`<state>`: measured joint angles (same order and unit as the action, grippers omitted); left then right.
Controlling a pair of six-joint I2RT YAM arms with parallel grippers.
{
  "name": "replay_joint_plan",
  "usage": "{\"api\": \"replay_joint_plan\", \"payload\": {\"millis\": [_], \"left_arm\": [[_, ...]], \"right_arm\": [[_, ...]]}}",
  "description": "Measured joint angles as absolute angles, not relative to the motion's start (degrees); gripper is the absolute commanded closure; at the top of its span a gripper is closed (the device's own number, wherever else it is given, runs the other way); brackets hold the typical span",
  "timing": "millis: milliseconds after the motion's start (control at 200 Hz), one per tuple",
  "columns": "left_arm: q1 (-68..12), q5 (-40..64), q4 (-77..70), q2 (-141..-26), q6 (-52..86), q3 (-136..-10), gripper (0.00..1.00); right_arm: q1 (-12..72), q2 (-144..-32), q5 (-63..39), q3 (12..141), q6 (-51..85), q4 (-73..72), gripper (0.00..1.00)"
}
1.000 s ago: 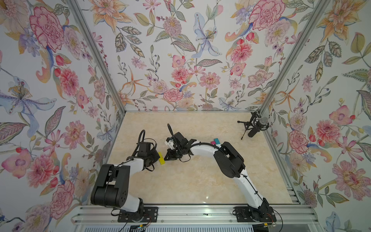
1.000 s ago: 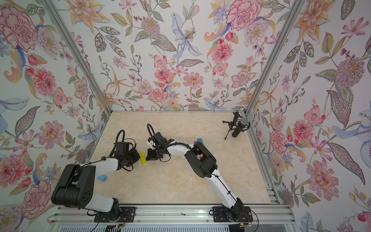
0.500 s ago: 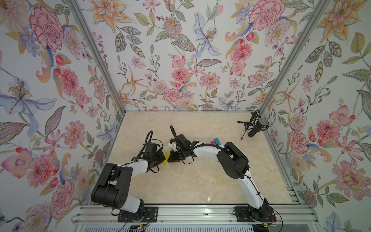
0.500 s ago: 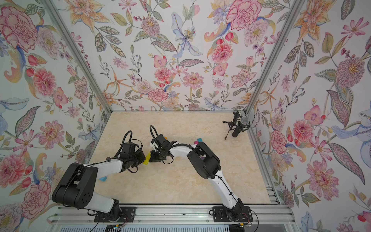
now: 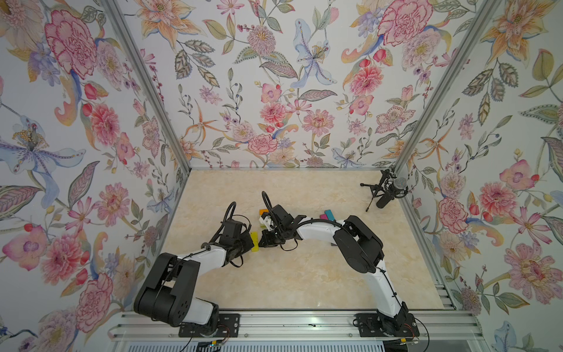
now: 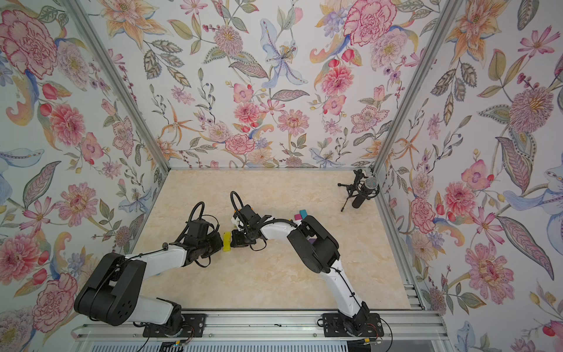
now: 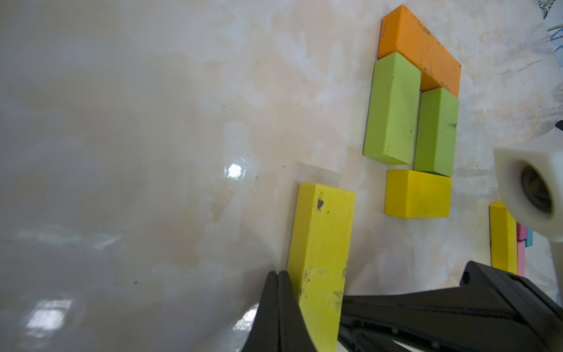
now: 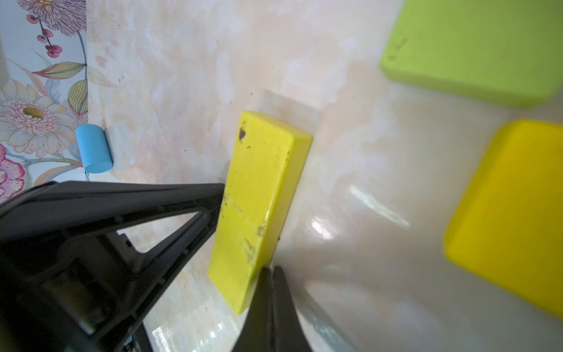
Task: Assemble the letter p with building blocks
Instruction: Adjust the building block at the center of the board.
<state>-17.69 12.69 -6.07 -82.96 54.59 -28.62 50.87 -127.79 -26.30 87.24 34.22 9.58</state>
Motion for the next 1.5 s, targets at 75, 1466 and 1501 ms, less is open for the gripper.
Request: {"api": "replay_joint_plan", "payload": {"millis": [75,1466,1501], "left_arm": [[-18.46,12.71,-6.2,-83.05,54.96,-28.62,1.0],[-22.59,13.34,-9.3,-86.91,56.47,-30.81,1.0],[-22.59,13.34,-9.3,-86.91,56.47,-30.81,1.0]], "right_arm": [[50.72,-127.15,-26.11,86.19,34.13,9.43,1.0],[48.64,-122.98,-23.7,80.49,34.11,8.97,1.0],[48.64,-122.98,-23.7,80.49,34.11,8.97,1.0]]}}
